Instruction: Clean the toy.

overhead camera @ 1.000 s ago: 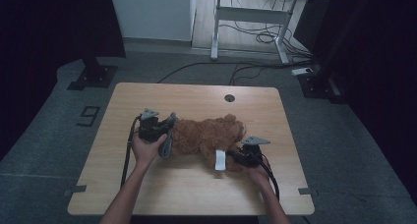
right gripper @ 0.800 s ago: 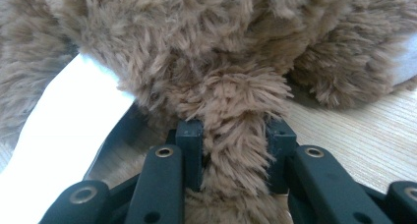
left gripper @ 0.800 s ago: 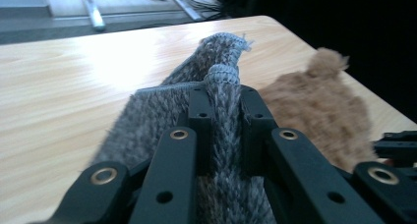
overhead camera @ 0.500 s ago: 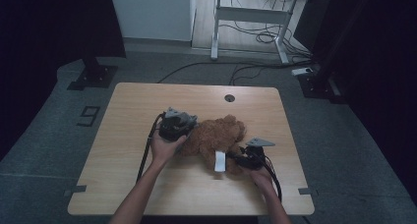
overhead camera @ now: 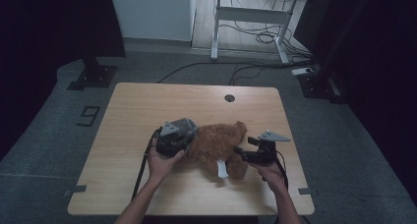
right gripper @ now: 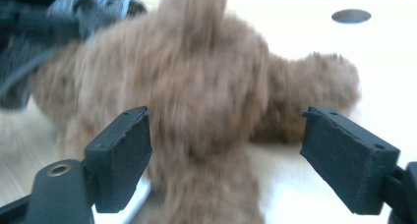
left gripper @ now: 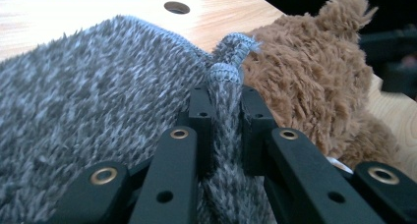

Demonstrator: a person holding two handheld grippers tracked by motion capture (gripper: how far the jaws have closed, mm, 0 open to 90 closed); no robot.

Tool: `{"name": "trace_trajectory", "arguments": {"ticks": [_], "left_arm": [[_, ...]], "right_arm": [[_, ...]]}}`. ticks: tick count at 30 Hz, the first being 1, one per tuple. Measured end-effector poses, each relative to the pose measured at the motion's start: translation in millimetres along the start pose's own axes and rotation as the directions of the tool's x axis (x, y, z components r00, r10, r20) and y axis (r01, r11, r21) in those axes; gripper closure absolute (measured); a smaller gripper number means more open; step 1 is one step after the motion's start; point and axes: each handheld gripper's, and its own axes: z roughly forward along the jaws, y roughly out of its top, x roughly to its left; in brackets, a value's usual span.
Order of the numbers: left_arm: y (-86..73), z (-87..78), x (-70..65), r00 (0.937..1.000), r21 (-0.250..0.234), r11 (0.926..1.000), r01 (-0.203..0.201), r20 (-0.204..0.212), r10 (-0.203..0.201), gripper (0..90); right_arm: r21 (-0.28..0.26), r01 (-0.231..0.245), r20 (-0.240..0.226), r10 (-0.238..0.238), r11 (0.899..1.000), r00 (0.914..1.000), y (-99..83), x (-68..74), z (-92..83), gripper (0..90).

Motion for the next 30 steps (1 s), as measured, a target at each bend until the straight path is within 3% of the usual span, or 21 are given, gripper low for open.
{"name": "trace_trajectory", "arguments": {"ticks": [5, 6, 8, 12, 16, 19, 22, 24, 30], "left_arm": [[-7.2, -3.7, -3.2, 1.0, -0.01, 0.9999, -0.006, 0.001, 0.006, 78.7], [-8.4, -4.1, -3.0, 1.0, -0.013, 0.9999, -0.007, -0.002, 0.007, 78.7], [-10.7, -5.0, -1.6, 1.0, -0.016, 0.9999, -0.001, -0.002, 0.001, 78.6], [-14.8, -7.7, -0.3, 0.9997, -0.02, 0.9996, 0.019, 0.016, -0.019, 78.6], [-15.4, -11.7, -4.4, 0.9991, -0.033, 0.9988, 0.035, 0.025, -0.034, 78.6], [-4.9, -12.8, -10.1, 0.9995, -0.037, 0.9988, 0.031, 0.009, -0.031, 78.7], [14.7, -5.6, -23.2, 1.0, -0.044, 0.999, 0.006, 0.001, -0.006, 78.7], [28.7, 4.0, -36.1, 0.9997, -0.044, 0.999, -0.01, 0.022, 0.011, 78.5], [55.1, 53.2, -90.1, 0.991, 0.021, 0.9942, -0.106, 0.085, 0.104, 78.5]], "right_arm": [[0.061, 0.019, -0.011, -0.018, 0.998, 0.9998, 21.4, 5.1, 28.1, 14.7], [0.076, 0.019, -0.02, -0.017, 0.997, 0.9997, 23.2, 6.2, 32.4, 17.6], [0.082, 0.031, -0.057, -0.027, 0.996, 0.998, 23.0, 8.4, 38.1, 35.8], [0.107, 0.078, -0.079, -0.07, 0.991, 0.9944, 12.7, 14.4, 38.7, 55.2], [0.085, 0.089, -0.084, -0.081, 0.992, 0.9931, -3.3, 19.6, 31.0, 61.9], [0.057, 0.105, -0.077, -0.101, 0.993, 0.992, -15.4, 25.2, 27.1, 64.6], [0.029, 0.122, -0.062, -0.12, 0.992, 0.9909, -23.5, 31.4, 25.2, 65.2], [0.013, 0.129, -0.044, -0.128, 0.992, 0.9908, -27.2, 35.3, 24.0, 65.3], [-0.024, 0.157, -0.028, -0.157, 0.987, 0.9871, -35.0, 40.2, 21.3, 65.5]]}}
